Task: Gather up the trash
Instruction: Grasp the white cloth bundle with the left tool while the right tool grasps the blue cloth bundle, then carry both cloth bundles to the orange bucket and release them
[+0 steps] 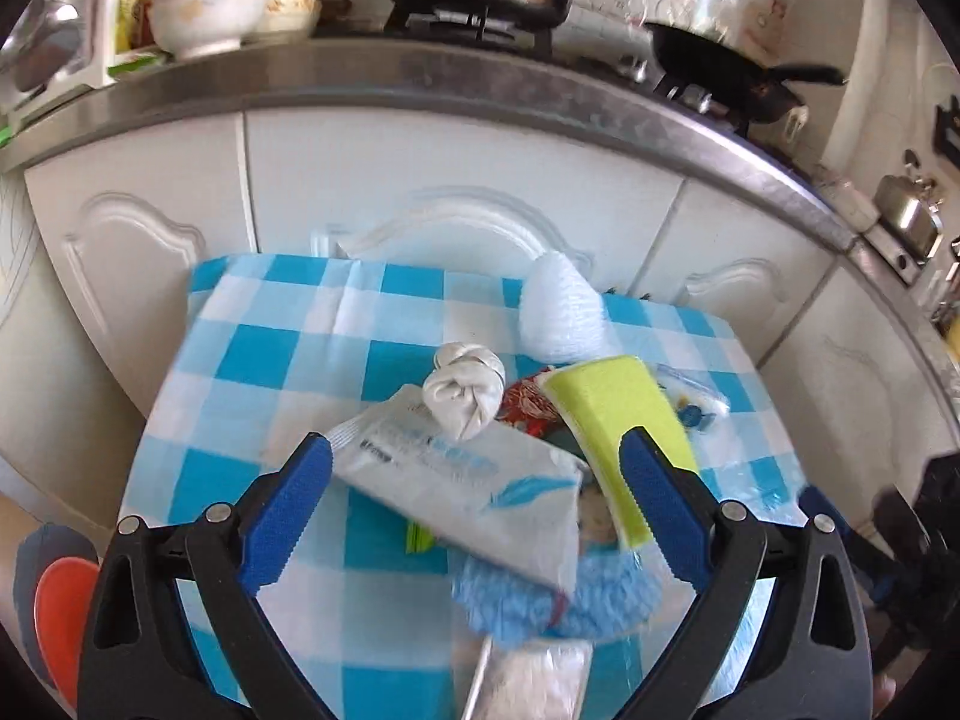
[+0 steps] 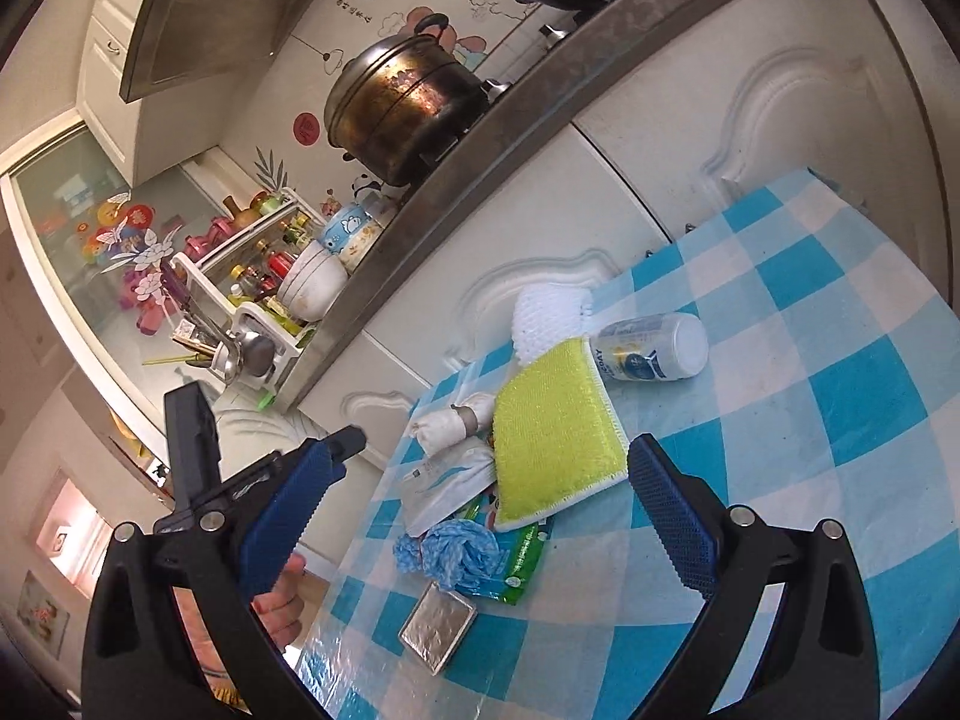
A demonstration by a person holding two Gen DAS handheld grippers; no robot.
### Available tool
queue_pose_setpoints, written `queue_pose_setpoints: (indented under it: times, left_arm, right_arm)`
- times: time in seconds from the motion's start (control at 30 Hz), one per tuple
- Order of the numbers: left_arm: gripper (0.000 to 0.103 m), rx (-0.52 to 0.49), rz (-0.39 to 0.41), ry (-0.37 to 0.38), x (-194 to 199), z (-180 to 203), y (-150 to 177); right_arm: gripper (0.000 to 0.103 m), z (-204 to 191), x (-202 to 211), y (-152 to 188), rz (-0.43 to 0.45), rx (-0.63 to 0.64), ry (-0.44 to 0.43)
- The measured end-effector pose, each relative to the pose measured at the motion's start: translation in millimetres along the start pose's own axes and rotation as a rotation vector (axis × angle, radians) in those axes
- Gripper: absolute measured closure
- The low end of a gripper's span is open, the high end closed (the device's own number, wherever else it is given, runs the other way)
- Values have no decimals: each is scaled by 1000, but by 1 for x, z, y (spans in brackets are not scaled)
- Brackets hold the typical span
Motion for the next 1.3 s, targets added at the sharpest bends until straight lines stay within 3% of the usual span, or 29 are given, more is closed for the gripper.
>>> queue_pose_setpoints:
  times: [0.1, 0.27, 0.3, 0.43, 0.47, 0.57, 0.6, 1.03, 1.1, 1.3]
  left_arm:
    - [8, -31, -41, 0, -30, 8, -7]
    - [36, -29, -96, -13, -61, 5, -7]
    - [38, -29, -103, -13, -65, 5, -7]
    - [64, -28, -119, -9, -73, 3, -3]
    - [65, -25, -117, -6, -74, 2, -2]
    - [69, -25, -103, -4, -72, 2, -1]
    - [70, -24, -99, -2, -71, 1, 0]
    - [74, 36, -50, 29, -46, -10, 11]
    - [74, 46, -42, 34, -41, -11, 14]
    - [74, 77, -5, 25, -18, -22, 17]
  right_arm:
    - [5, 1, -12, 10, -52, 6, -4]
    - [5, -17, -37, 39, -179, 76, -36]
    - [5, -19, -43, 45, -205, 86, -36]
    - [7, -23, -62, 69, -279, 121, -2]
    - [8, -24, -65, 72, -284, 124, 4]
    - [33, -28, -72, 81, -303, 153, 13]
    - [35, -28, -74, 83, -305, 171, 27]
    - [30, -27, -92, 92, -316, 268, 123]
    - [53, -24, -94, 93, -316, 297, 161]
    - [73, -23, -94, 95, -319, 320, 186]
Point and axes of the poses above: each gripper's, at about its wrist camera, not at the fingertips, and x roughly against the way its jaws point, z to its right, y to its underside, the point moved 9 cm from there along -x, roughly the way its jaws point, and after that the axes turned 7 degrees about -x, right-handed, at the moved point
